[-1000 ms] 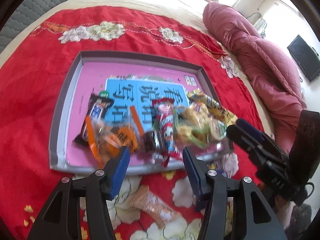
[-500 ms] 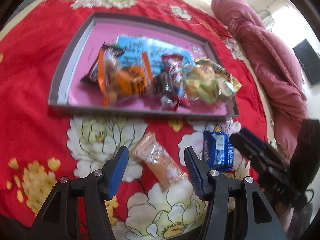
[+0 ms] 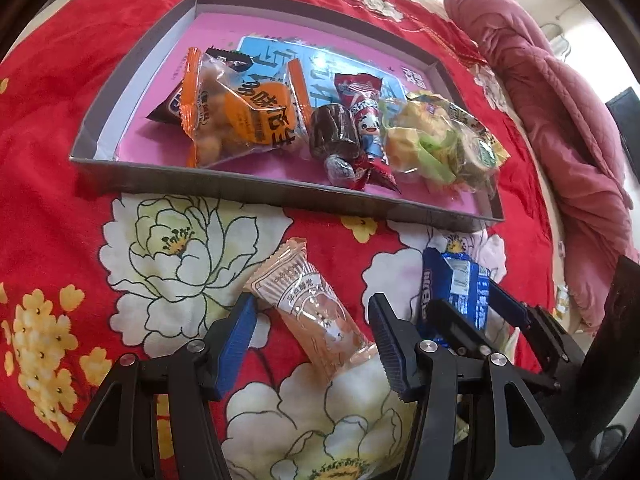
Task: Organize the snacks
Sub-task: 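Grasp the cream wafer bar with the left tool while the right tool grasps the blue biscuit pack, then carry the wafer bar over the tray with the left tool while the right tool carries the biscuit pack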
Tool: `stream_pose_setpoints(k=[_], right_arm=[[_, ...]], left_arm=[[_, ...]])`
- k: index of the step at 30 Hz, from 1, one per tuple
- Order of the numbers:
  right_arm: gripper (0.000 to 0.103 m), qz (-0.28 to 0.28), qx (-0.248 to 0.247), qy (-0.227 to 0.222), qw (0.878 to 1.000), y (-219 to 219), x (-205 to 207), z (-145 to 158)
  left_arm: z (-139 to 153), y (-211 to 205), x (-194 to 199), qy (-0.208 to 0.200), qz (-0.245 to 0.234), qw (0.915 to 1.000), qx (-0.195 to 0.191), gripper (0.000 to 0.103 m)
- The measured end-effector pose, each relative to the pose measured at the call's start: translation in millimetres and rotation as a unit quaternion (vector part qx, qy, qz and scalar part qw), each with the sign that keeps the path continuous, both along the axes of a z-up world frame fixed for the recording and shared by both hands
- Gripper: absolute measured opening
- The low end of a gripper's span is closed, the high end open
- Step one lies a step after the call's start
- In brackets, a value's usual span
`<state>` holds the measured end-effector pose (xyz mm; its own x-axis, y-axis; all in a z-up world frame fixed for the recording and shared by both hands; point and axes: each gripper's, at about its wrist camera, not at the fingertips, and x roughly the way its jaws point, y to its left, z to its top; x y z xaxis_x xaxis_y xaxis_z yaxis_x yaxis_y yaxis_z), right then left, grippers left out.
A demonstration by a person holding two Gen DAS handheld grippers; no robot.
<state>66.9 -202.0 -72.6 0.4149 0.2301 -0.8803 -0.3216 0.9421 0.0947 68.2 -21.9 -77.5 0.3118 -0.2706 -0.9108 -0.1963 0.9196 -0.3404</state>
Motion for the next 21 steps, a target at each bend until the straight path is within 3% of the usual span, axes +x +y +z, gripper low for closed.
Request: stream_pose_setpoints(k=[2, 6, 10, 14, 21], right_arm=[[0.069, 0.001, -0.003, 0.003, 1.0, 1, 1, -4], [0.057, 0.011, -0.015, 0.005, 1.0, 5, 1, -8], [0.051, 0.019, -0.002, 0.007, 1.0, 5, 1, -5], [0.05, 0.02, 0.049, 0.013, 0.999, -4, 1, 2], [0.05, 0.045, 0.104, -0.037, 0.993, -3, -8, 33]], left_arm=[[-4, -2, 2, 0.005, 0.001, 1.0, 0.006, 0.059], [-6, -6, 5, 0.003, 0.003, 0.9998, 0.018, 0.059], [-7, -14, 7, -0.005, -0.02, 0.9986, 0.048, 0.04], [-1, -13, 5, -0.017, -0.037, 0.9984, 0.039, 0.023], [31, -6, -5, -0.063, -0.047, 0.9966, 0.027, 0.022]])
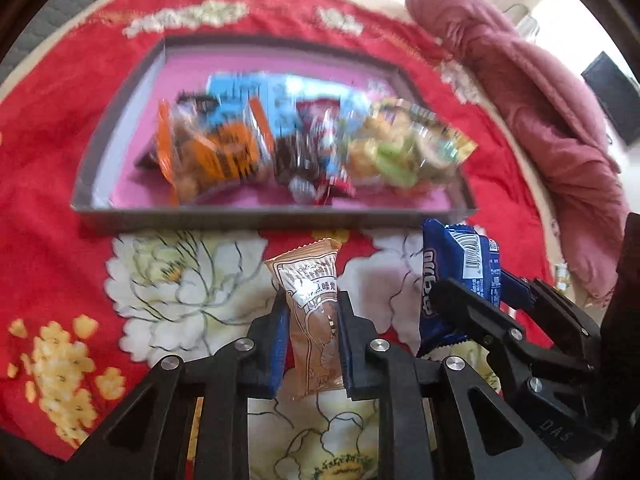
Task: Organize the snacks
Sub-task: 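Carry the wafer bar over the tray with the left tool while the right tool carries the biscuit pack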
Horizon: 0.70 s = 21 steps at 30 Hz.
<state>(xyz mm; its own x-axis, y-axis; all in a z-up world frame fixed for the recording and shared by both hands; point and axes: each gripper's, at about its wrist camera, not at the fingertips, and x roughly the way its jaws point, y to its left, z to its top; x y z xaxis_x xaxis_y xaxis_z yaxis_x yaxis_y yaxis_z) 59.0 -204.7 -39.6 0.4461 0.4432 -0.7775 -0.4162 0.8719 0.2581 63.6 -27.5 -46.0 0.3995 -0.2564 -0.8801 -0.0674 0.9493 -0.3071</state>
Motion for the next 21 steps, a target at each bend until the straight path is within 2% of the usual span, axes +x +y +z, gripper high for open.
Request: stream_pose_setpoints(k=[4, 9, 21], right_arm=[[0.05, 0.01, 0.031, -0.036, 0.999, 2, 0, 18], [0.05, 0.02, 0.043, -0.065, 0.997, 8, 13, 30], [0.05, 0.031, 0.039, -0.08, 0.996, 27, 61, 28]], left_arm=[[25, 12, 2, -0.034, 0.014, 0.9993, 0.005, 0.022], [41, 29, 14, -0.059, 0.034, 0.9976, 0.015, 0.022], [30, 55, 61, -0.067, 0.079, 0.994, 0.036, 0.022]])
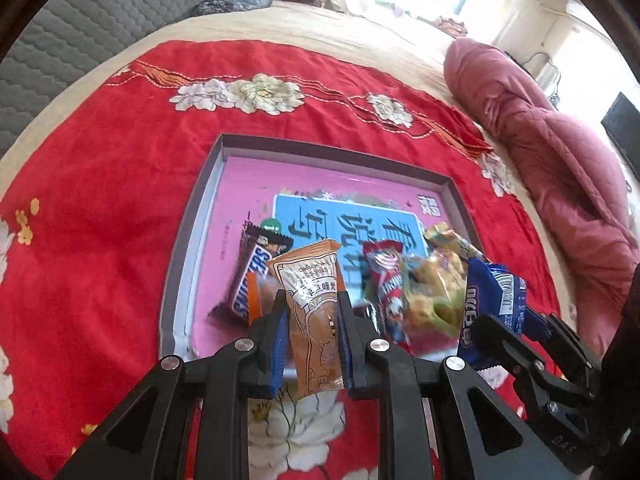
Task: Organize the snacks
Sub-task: 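Carry the wafer bar over the tray with the left tool while the right tool carries the biscuit pack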
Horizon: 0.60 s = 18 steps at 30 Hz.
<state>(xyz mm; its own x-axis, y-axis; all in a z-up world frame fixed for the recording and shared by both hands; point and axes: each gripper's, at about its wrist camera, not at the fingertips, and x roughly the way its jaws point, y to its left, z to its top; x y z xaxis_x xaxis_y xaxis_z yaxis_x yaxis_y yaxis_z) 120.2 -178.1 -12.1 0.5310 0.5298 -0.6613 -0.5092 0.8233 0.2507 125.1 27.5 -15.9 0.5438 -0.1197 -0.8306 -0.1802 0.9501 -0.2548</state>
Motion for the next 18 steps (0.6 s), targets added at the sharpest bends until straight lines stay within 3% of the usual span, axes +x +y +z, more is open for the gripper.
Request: stream_pose_setpoints(k=[18], right_arm=[[0.05, 0.028, -0.079, -0.014, 0.996, 35, 21, -30]], left_arm=[[-19, -5, 15, 0.019, -0.005, 0.9996, 0.018, 0.022]])
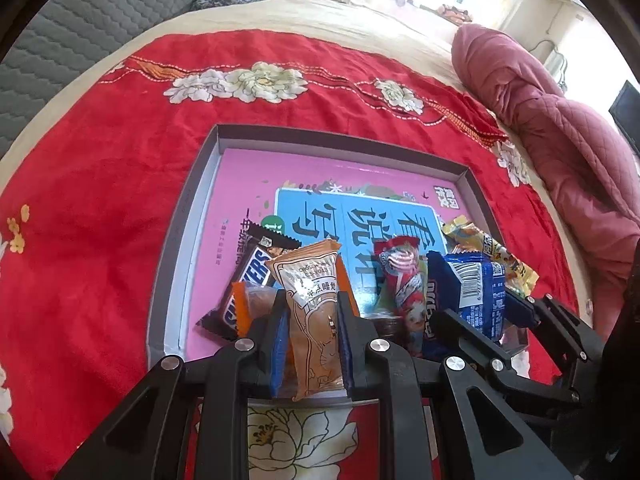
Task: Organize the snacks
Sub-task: 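Carry the wafer bar over the tray with the left tool while the right tool carries the biscuit pack, then open the left tool to drop the wafer bar in the tray while the right tool releases the biscuit pack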
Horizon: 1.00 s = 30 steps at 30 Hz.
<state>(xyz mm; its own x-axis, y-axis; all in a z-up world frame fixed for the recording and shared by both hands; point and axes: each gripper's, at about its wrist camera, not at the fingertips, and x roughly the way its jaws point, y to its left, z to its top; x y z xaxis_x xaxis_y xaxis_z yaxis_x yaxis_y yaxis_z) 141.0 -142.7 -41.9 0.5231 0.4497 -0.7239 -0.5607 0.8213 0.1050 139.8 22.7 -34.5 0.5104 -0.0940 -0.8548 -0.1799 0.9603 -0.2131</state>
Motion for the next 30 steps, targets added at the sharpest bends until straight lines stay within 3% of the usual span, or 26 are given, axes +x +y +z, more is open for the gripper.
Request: stream_pose_setpoints(k=[25, 30], right_arm=[[0.056, -0.025, 0.022, -0.021, 0.999, -13, -1, 14], [0.062, -0.033, 0.024, -0.027, 0.999, -17, -1, 18]], left_arm=[[-5, -7, 1, -0.001, -0.015, 0.9999, -0.003, 0.024], [-3, -9, 0, -0.003, -0.018, 0.9998, -0.003, 0.034]])
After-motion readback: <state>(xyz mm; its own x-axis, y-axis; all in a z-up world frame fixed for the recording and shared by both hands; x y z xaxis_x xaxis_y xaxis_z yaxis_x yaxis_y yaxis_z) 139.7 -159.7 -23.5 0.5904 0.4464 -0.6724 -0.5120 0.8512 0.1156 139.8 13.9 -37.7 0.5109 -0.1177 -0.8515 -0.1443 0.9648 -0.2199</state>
